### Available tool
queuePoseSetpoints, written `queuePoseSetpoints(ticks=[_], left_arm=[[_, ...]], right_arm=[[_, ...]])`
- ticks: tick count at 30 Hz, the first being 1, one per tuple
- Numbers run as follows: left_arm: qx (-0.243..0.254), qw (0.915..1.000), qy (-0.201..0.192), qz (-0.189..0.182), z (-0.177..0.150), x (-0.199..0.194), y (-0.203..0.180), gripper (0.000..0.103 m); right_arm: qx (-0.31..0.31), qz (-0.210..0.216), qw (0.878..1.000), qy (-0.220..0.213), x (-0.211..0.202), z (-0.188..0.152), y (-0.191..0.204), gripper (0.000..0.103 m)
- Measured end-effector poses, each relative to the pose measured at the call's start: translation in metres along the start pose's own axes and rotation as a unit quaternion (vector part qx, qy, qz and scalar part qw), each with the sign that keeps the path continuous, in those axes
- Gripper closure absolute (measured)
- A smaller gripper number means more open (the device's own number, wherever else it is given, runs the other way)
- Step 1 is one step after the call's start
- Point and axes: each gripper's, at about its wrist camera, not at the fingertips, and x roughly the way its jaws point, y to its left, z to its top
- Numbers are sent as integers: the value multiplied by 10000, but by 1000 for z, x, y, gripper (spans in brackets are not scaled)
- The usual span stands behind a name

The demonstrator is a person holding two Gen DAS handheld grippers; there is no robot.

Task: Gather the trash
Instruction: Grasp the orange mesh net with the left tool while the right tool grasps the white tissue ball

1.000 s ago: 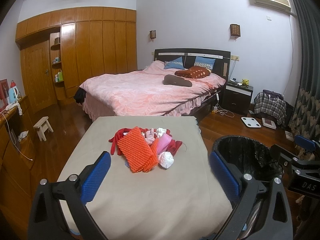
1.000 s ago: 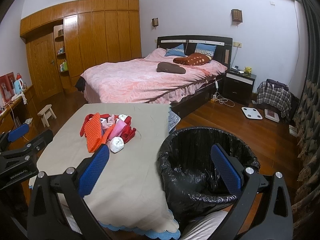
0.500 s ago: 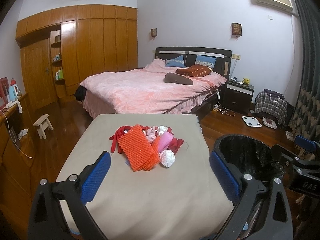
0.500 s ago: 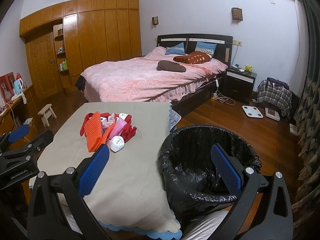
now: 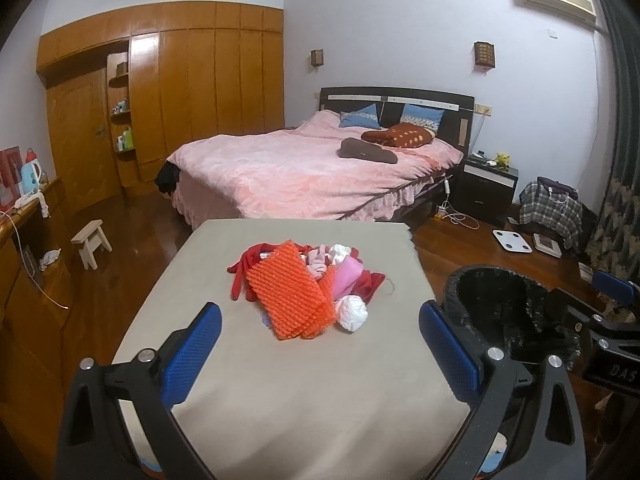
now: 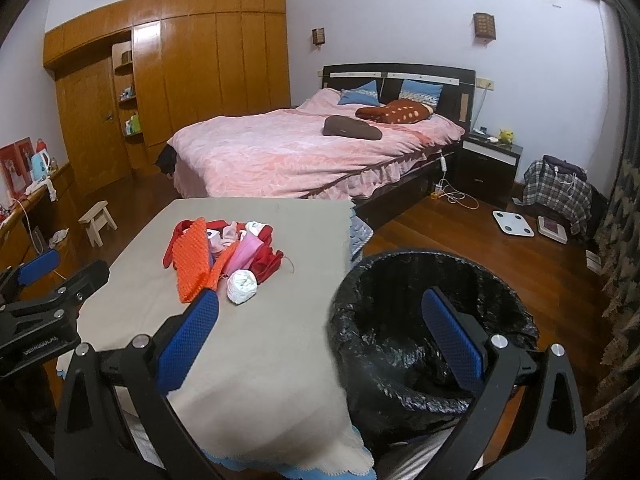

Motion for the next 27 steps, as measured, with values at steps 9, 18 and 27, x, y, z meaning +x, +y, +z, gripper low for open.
queuePoseSetpoints(ticks=[9, 18, 27], left_arm=[[69, 9987, 28, 504, -4, 49, 44, 6], [-302, 9975, 176, 615, -14, 108, 95, 6], [-510, 9948, 523, 704, -27, 152, 114, 13]], right_arm=[[-161, 233, 9996, 47, 60, 17, 25, 5], [-390, 443, 9973, 439, 149, 13, 62, 10], [-501, 527, 9919, 1041, 224, -4, 88, 26]])
